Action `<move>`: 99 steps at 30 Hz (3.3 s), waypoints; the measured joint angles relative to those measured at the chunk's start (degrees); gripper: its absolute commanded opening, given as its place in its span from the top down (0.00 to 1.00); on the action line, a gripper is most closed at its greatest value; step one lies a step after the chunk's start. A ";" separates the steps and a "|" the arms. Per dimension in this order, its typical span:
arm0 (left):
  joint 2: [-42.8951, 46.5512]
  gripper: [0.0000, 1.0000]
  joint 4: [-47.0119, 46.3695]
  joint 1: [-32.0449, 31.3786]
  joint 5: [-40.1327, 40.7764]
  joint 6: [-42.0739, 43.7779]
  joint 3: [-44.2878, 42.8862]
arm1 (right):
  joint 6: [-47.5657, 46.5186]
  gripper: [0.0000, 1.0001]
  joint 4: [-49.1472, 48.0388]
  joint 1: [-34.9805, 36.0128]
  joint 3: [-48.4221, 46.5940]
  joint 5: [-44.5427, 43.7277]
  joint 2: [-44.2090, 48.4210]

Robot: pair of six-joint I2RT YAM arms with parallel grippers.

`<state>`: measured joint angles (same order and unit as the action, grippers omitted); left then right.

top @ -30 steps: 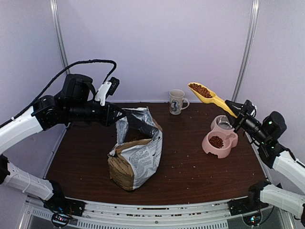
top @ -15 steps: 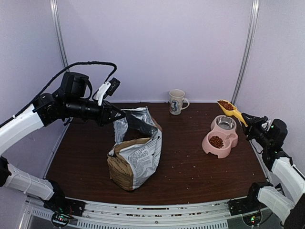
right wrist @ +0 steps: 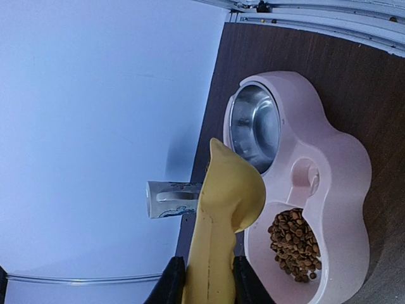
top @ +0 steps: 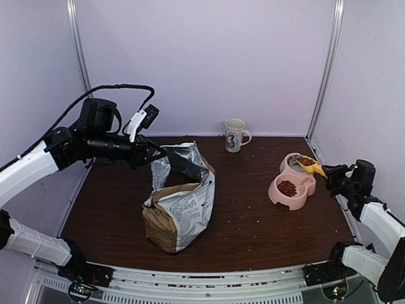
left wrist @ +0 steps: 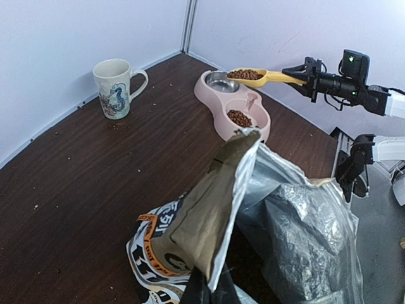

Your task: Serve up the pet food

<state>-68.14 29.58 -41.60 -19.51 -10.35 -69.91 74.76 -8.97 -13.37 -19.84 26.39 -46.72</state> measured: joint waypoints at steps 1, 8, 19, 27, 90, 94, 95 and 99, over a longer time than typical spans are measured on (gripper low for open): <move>0.00 1.00 -0.02 0.00 0.02 0.04 0.02 | -1.11 0.81 1.14 0.00 -0.52 -0.39 -0.52; 0.00 1.00 -0.04 0.00 0.00 0.28 0.07 | -8.46 0.81 8.07 -0.02 -5.07 -3.45 -2.71; 0.00 1.00 -0.04 0.00 0.02 0.85 0.07 | -14.21 0.81 13.46 -0.07 -10.40 -5.29 -6.38; 0.00 1.00 -0.04 0.00 0.02 0.92 0.07 | -17.81 0.81 17.55 -0.07 -14.80 -5.90 -7.43; -4.33 1.00 1.44 -5.42 2.23 -1.97 -4.63 | -43.04 0.81 46.07 47.15 -53.62 -5.97 -5.31; -7.50 1.00 4.07 -8.81 4.76 -2.89 -8.79 | -40.70 0.81 46.10 58.55 -53.72 -4.37 -7.08; -8.20 1.00 5.01 -9.55 5.64 -3.08 -9.84 | -40.46 0.80 46.18 60.28 -53.72 -4.50 -7.78; -9.66 1.00 6.84 -11.02 7.54 -3.56 -12.07 | -40.09 0.80 46.80 65.92 -54.07 -5.25 -10.73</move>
<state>-77.80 36.42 -52.62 -11.97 -13.91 -81.97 34.68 37.82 52.56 -73.91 21.15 -57.45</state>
